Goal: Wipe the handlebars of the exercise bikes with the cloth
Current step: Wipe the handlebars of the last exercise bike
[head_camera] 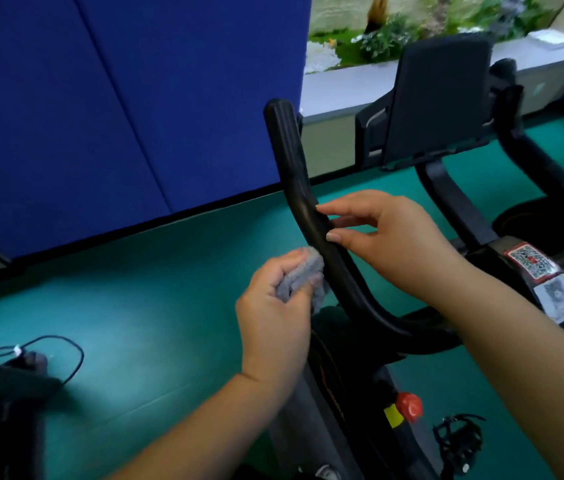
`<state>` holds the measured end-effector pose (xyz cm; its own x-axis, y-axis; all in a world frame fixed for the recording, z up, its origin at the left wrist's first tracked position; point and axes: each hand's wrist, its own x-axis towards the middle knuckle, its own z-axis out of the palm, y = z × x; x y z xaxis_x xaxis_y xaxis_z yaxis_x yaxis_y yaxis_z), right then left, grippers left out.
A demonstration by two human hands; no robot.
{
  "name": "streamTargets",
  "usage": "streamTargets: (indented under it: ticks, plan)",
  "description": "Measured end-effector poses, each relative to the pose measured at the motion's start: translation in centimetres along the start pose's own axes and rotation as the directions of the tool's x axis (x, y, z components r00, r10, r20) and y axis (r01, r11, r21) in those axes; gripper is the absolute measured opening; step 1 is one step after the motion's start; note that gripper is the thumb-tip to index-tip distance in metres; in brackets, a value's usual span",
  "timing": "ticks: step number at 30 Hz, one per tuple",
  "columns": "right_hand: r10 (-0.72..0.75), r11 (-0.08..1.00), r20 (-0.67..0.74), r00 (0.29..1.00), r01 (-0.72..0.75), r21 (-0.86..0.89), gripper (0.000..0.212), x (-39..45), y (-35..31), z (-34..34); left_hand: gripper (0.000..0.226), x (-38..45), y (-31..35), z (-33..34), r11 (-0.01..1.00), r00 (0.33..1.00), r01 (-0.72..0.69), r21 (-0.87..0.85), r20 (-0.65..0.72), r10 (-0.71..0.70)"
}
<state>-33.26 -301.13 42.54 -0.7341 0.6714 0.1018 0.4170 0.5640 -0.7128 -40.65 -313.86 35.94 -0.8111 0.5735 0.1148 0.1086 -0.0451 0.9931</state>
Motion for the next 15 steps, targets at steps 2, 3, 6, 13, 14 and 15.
streamTargets:
  ticks: [2, 3, 6, 13, 14, 15]
  plan:
    - [-0.020, 1.000, 0.007, 1.000, 0.019, 0.010, 0.033, -0.7, 0.4, -0.2, 0.031, -1.7, 0.1, 0.2, 0.998, 0.999, -0.042, 0.039, -0.024, 0.043]
    - [-0.026, 1.000, 0.015, 1.000, 0.026, 0.018, 0.033, -1.0, 0.5, -0.4, 0.032, -1.6, 0.4, 0.3, 0.998, 0.998, -0.045, 0.044, -0.044, 0.047]
    - [-0.034, 0.999, 0.060, 0.998, 0.033, 0.015, 0.032, -2.0, 1.1, -0.9, 0.024, 1.2, 1.9, 0.7, 0.999, 0.989, 0.034, 0.030, -0.148, -0.029]
    - [-0.045, 0.998, 0.092, 0.995, 0.041, 0.047, 0.034, -3.8, 1.8, -1.4, 0.017, -1.8, 2.1, 1.8, 0.992, 0.980, 0.118, -0.036, -0.159, -0.122]
    - [-0.047, 0.998, 0.088, 0.995, 0.042, 0.057, 0.034, -3.9, 1.7, -1.3, 0.018, -3.5, 2.0, 1.9, 0.991, 0.981, 0.123, -0.050, -0.147, -0.130]
    - [-0.041, 0.997, 0.079, 0.996, 0.036, 0.065, 0.034, -4.1, 1.7, -1.2, 0.020, -4.7, 2.1, 1.9, 0.990, 0.982, 0.126, -0.062, -0.133, -0.134]
